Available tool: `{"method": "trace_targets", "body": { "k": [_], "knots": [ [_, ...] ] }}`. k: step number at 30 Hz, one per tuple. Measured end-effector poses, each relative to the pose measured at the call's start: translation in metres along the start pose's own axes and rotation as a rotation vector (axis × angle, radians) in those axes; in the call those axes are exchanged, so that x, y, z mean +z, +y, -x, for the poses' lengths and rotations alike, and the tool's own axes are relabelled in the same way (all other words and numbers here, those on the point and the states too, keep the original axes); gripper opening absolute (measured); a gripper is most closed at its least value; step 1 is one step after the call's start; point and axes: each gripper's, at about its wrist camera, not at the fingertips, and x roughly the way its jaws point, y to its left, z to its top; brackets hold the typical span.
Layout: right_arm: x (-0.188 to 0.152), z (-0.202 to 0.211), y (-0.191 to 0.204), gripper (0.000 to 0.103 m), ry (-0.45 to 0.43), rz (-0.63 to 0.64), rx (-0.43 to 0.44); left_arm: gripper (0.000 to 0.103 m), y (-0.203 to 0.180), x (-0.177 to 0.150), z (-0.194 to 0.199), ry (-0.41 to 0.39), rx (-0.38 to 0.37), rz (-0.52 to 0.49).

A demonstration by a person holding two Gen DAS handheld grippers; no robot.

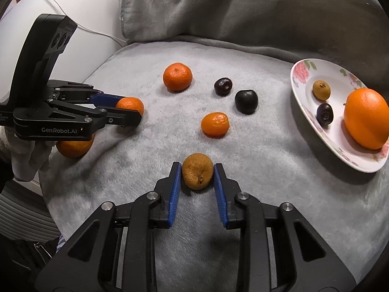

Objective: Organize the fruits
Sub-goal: 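Lift the mandarin and kiwi and carry them toward the plate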

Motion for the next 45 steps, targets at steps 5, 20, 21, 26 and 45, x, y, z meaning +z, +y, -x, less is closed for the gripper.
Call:
{"method": "trace_targets", "body": {
  "k": [5,20,21,26,45],
  "knots": [
    [-0.003,0.017,-0.002,0.028,-0.036,-0.005,-0.008,0.035,-0.008,0.004,0.013,-0.046,-0.018,0.002],
    [0.004,0.066,-0.02,0.028,-0.156,-0.045,-0.054,0.035,-0.052,0.016,0.033,-0.146,-0.088,-0.033],
    [0.005,0.069,-0.023,0.028,-0.163,-0.05,-0.058,0.035,-0.054,0.016,0.034,-0.152,-0.094,-0.032],
    [0.006,0.083,-0.039,0.028,-0.198,-0.08,-0.085,0.035,-0.071,0.028,0.03,-0.174,-0.131,-0.039],
    [0.005,0.092,-0.084,0.028,-0.222,-0.142,-0.153,0.035,-0.109,0.106,-0.001,-0.204,-0.177,-0.076]
  ]
}}
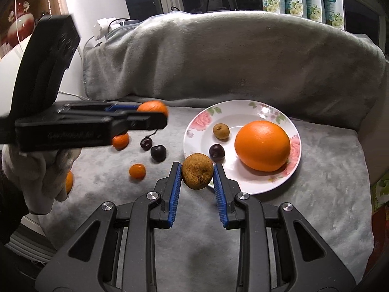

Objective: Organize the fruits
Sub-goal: 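Lift the mandarin and kiwi and carry them toward the plate, then open both grippers to release the mandarin and kiwi onto the plate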

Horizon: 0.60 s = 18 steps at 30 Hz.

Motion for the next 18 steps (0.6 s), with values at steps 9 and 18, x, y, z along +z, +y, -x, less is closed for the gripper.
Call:
{"method": "trace_targets", "body": {
  "k": [9,18],
  "knots": [
    [-0.002,-0.01,-0.008,0.028,0.014,-0.007,-0.011,0.035,0.0,0.022,-0.036,0.027,-0.022,0.024],
    [-0.002,-0.022,-0.014,0.028,0.032,-0.006,-0.013,0.035,0.001,0.034,-0.06,0.057,-0.034,0.036]
  ]
}}
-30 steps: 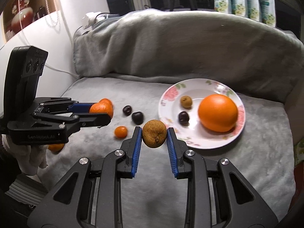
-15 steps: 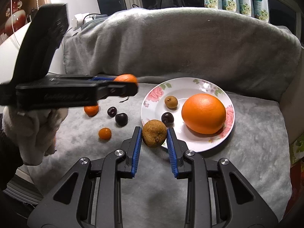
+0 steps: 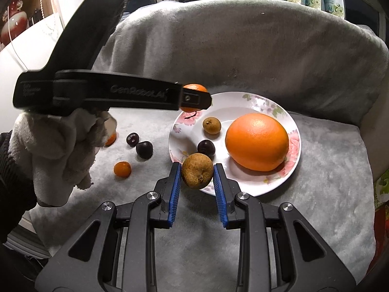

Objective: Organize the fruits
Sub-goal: 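Open both grippers to release the mandarin and kiwi onto the plate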

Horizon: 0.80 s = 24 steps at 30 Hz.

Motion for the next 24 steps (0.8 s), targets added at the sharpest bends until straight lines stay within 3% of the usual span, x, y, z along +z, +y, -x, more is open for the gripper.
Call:
{"method": "trace_targets", "body": {
  "k": [8,10,11,12,13,17,21,24],
  "knots": [
    [0.001,-0.005,-0.001,0.028,0.001,0.004,-0.008,0.036,-0.002,0.004,-0.004,0.0,0.002,-0.006],
    [0.002,-0.005,-0.002,0.031,-0.001,0.0,-0.009,0.045,-0.002,0.006,-0.003,-0.007,0.005,-0.008],
    [0.002,-0.004,-0.003,0.043,-0.003,-0.002,-0.009,0.055,-0.003,0.006,-0.003,-0.013,0.008,-0.007],
    [0.002,-0.004,-0.003,0.058,-0.006,-0.004,-0.011,0.057,-0.003,0.007,-0.001,-0.021,0.007,-0.003],
    [0.002,-0.002,-0.003,0.063,-0.016,-0.004,-0.013,0.059,-0.003,0.008,0.001,-0.028,0.003,-0.001],
    [0.001,0.006,-0.002,0.068,-0.042,0.003,-0.012,0.066,-0.002,0.011,0.005,-0.037,0.004,0.009],
    [0.001,0.011,0.0,0.083,-0.055,0.005,-0.005,0.074,-0.003,0.012,0.01,-0.043,-0.001,0.011],
    [0.0,0.016,0.001,0.088,-0.068,-0.001,-0.006,0.074,-0.004,0.011,0.014,-0.051,0.002,0.013]
  ]
}}
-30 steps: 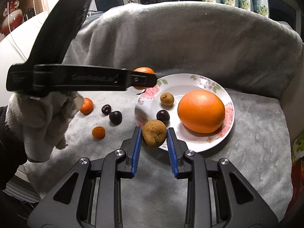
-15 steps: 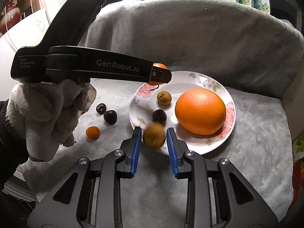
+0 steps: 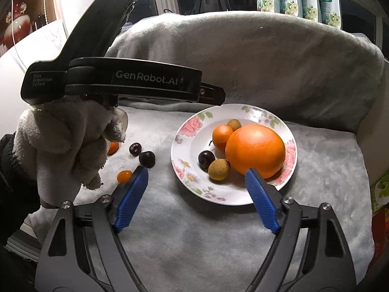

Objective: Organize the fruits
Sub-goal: 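Open both grippers to release the mandarin and kiwi onto the plate, then withdraw both grippers from the plate back over the fleece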

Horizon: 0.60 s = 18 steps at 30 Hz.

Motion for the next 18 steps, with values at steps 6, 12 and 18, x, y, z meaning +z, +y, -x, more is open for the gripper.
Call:
{"method": "trace_targets", "body": {
  "k": [6,12,18],
  "knots": [
    [0.003,0.007,0.002,0.09,-0.011,-0.001,-0.02,0.074,-0.003,0.0,0.015,-0.029,0.008,-0.007],
    [0.005,0.014,0.012,0.09,-0.014,0.01,-0.037,0.074,-0.004,-0.002,0.037,-0.066,0.015,-0.009],
    [0.006,0.023,0.026,0.09,-0.029,0.03,-0.056,0.074,-0.002,-0.008,0.065,-0.106,0.032,-0.012]
  ]
}}
